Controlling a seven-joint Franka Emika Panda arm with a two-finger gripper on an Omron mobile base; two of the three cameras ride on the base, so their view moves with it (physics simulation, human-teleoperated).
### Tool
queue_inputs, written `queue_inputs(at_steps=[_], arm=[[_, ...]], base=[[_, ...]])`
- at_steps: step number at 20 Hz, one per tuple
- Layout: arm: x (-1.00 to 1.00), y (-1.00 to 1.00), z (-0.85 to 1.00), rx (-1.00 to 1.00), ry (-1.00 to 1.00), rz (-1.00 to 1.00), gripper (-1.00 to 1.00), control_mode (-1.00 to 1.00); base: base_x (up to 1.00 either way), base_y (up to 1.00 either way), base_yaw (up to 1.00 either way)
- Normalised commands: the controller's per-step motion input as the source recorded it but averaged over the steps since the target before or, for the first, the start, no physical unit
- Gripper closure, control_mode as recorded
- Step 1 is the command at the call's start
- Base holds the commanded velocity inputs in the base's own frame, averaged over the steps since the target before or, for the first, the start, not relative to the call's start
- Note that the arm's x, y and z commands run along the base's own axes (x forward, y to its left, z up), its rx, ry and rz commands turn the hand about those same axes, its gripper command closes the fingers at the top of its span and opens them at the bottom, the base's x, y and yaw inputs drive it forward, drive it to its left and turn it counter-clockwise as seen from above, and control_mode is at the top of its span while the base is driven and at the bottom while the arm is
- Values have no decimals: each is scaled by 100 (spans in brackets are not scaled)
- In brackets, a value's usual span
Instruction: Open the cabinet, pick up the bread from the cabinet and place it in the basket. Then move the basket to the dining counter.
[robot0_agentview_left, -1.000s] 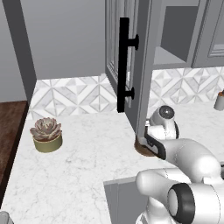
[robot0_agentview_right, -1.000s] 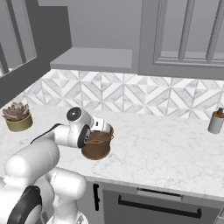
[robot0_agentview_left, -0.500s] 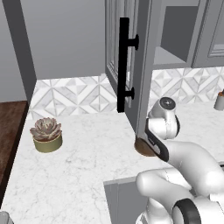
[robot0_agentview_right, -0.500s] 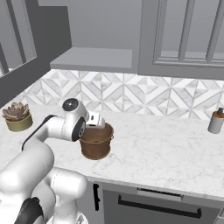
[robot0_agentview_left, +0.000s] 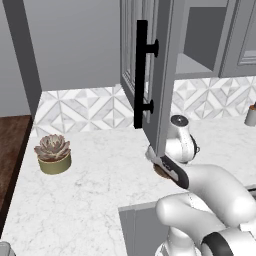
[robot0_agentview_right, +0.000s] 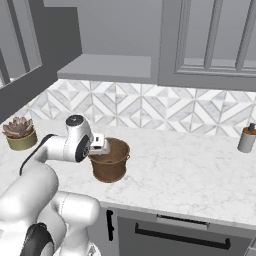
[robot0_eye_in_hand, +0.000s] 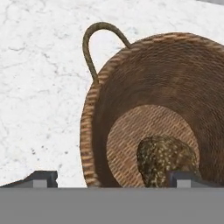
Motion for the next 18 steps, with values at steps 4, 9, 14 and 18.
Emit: queue_inputs(at_steps=[4,9,14,18], arm=[[16,0,-68,-10,16,2,-100,-100],[22,0,-50,-4,14,1,-100,-100],[1,-3,-58,0,12,2,100,-100],[-20,-26,-72,0,4,1,100,-100]], base=[[0,0,0],[0,0,0],[0,0,0],[0,0,0]])
